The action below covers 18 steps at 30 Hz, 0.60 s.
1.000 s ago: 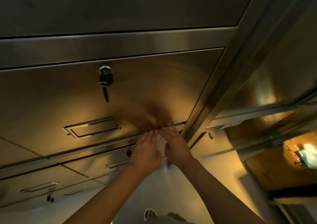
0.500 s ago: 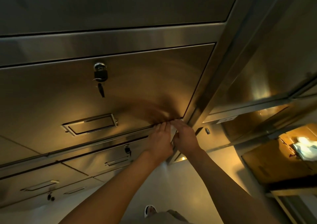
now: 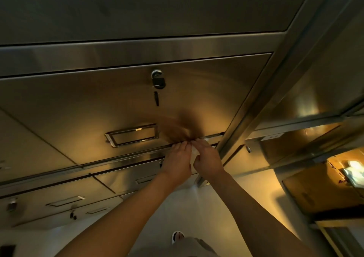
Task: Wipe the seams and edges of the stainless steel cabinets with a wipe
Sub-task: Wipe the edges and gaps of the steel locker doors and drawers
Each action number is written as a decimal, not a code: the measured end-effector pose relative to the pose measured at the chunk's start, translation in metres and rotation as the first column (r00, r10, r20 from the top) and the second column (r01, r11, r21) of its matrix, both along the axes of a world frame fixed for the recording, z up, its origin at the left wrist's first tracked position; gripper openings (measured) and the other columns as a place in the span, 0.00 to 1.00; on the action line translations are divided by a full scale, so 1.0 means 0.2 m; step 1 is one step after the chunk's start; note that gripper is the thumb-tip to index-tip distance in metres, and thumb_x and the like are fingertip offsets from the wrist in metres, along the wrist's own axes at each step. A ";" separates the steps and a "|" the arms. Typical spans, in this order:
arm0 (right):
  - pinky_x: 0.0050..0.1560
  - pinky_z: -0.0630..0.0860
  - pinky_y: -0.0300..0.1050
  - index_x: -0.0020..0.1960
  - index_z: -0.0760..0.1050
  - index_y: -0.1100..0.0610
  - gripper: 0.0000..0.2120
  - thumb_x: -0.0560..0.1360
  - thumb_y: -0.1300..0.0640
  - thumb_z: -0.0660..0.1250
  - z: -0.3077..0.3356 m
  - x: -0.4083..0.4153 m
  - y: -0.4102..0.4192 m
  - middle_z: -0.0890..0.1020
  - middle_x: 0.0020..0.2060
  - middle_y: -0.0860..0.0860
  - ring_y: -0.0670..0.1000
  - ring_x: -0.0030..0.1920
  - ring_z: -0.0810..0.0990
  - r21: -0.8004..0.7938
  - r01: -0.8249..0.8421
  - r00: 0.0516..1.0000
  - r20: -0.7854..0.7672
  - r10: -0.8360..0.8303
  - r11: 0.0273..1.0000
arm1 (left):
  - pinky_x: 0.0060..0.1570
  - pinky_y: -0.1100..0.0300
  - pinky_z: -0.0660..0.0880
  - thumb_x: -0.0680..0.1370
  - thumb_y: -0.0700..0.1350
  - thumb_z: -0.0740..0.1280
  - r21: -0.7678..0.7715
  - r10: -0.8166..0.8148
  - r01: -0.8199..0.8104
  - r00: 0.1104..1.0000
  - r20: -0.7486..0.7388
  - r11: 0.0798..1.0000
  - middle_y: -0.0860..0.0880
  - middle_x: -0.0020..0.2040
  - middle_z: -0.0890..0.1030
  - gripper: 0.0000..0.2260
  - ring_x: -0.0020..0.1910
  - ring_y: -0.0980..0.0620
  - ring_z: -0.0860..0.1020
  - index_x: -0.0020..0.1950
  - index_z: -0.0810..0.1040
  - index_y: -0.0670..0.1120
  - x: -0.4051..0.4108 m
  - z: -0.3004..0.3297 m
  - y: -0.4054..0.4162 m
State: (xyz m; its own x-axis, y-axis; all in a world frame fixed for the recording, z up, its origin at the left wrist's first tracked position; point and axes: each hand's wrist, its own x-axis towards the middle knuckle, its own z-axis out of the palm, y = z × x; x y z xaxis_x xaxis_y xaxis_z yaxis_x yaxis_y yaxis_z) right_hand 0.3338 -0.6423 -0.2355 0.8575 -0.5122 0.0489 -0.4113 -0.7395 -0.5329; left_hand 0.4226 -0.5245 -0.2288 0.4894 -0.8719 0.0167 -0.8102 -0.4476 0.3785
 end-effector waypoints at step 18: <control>0.58 0.81 0.53 0.61 0.83 0.59 0.29 0.61 0.64 0.63 0.00 0.46 0.81 0.86 0.54 0.55 0.58 0.52 0.86 -0.169 -0.315 0.932 0.129 0.338 0.934 | 0.62 0.48 0.75 0.66 0.41 0.61 -0.111 0.203 -0.195 0.977 0.060 0.974 0.45 0.55 0.82 0.23 0.54 0.43 0.79 0.60 0.80 0.42 0.40 -0.08 0.94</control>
State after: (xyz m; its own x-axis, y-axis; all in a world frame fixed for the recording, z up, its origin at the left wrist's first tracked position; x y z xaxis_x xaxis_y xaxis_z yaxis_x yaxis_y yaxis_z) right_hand 0.4268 -0.4810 -0.2357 0.9520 -0.1831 0.2452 -0.0559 -0.8919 -0.4488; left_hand 0.5034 -0.3361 -0.2447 0.6471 -0.7489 0.1429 -0.7352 -0.5634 0.3770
